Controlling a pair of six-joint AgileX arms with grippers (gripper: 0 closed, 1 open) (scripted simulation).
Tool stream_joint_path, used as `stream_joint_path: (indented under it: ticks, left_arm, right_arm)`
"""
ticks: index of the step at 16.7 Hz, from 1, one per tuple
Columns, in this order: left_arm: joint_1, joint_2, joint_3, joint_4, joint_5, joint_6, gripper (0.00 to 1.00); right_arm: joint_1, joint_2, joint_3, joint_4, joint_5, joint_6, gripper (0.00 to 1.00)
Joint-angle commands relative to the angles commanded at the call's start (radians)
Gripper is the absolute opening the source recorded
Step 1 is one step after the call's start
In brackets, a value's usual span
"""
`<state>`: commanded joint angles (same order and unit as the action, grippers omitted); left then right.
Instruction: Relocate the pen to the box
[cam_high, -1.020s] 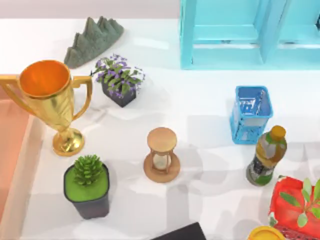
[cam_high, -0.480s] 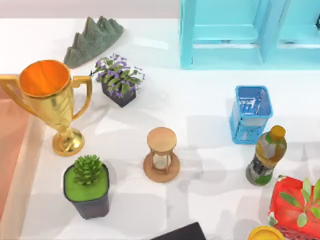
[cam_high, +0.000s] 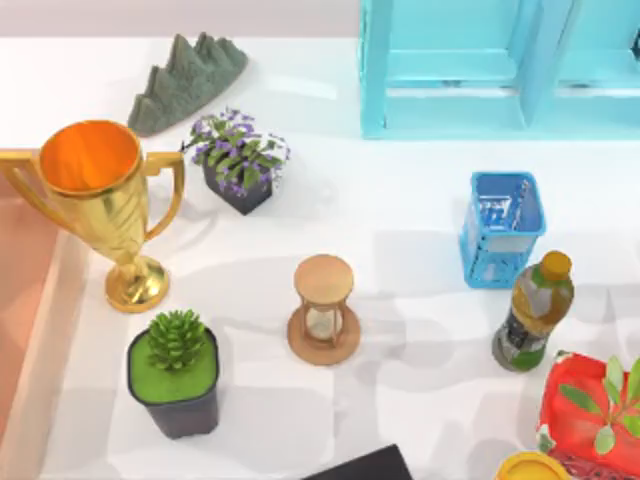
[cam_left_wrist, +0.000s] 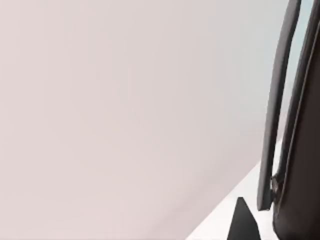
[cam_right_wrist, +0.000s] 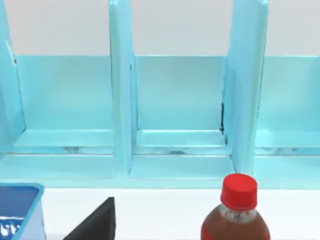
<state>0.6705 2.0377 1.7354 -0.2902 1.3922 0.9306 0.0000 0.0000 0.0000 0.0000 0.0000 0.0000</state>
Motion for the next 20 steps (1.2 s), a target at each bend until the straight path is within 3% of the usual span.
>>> stream_joint_path:
  ticks: [6, 11, 15, 20]
  left_arm:
    - [-0.022, -0.057, -0.172, -0.684, -0.168, 0.599, 0.00]
    - [-0.033, -0.103, -0.280, -1.097, -0.255, 0.986, 0.00]
    - [-0.038, -0.128, -0.327, -1.267, -0.287, 1.160, 0.00]
    - [-0.039, -0.133, -0.334, -1.292, -0.292, 1.187, 0.00]
  right_arm:
    - [0.000, 0.000, 0.000, 0.000, 0.000, 0.000, 1.00]
    - [0.000, 0.000, 0.000, 0.000, 0.000, 0.000, 1.00]
    - [0.000, 0.000, 0.000, 0.000, 0.000, 0.000, 1.00]
    - [0.000, 0.000, 0.000, 0.000, 0.000, 0.000, 1.00]
